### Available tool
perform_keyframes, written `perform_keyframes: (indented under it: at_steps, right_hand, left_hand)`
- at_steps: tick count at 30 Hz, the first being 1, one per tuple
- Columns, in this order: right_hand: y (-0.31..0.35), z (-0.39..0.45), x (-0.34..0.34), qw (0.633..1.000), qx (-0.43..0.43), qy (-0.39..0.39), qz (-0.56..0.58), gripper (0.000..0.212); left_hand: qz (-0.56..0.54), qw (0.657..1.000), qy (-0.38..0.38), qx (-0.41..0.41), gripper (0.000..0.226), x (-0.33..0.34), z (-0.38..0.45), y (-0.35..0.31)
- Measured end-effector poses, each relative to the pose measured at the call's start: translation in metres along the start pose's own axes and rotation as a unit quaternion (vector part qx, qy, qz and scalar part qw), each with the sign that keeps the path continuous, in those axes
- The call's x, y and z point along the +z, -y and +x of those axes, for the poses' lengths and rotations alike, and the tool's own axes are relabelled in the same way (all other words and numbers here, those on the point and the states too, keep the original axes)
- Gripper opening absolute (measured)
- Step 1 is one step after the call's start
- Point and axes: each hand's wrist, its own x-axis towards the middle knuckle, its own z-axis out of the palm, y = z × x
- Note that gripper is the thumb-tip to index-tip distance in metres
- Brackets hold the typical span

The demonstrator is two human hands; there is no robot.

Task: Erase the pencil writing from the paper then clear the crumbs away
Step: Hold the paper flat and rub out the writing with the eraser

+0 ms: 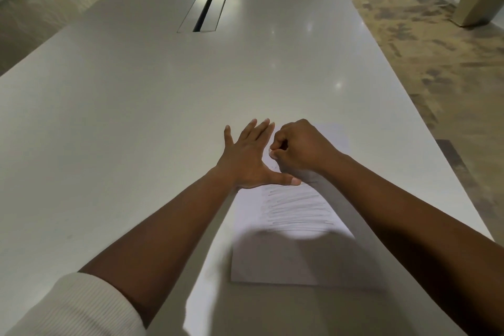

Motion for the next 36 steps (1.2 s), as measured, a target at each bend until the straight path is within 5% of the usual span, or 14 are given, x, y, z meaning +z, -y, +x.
perform_keyframes:
  at_steps: [23,31,36]
  right_hand:
    - [0.01,-0.014,0.002,0.999,-0.03,-0.008,-0.02,0.01]
    - [0.014,-0.039,0.002,0.986,-0.122,0.11,0.018,0.006]
    - [0.008,-0.018,-0.002,0.998,-0.069,0.012,0.006,0.007]
  left_hand:
    - [-0.005,1.0,0.01,0.01,0.148,0.0,-0.034,0.016]
    - [0.027,0.999,0.027,0.007,0.148,-0.001,-0.033,0.015]
    - [-0.007,1.0,0.021,0.008,0.151,0.0,-0.034,0.016]
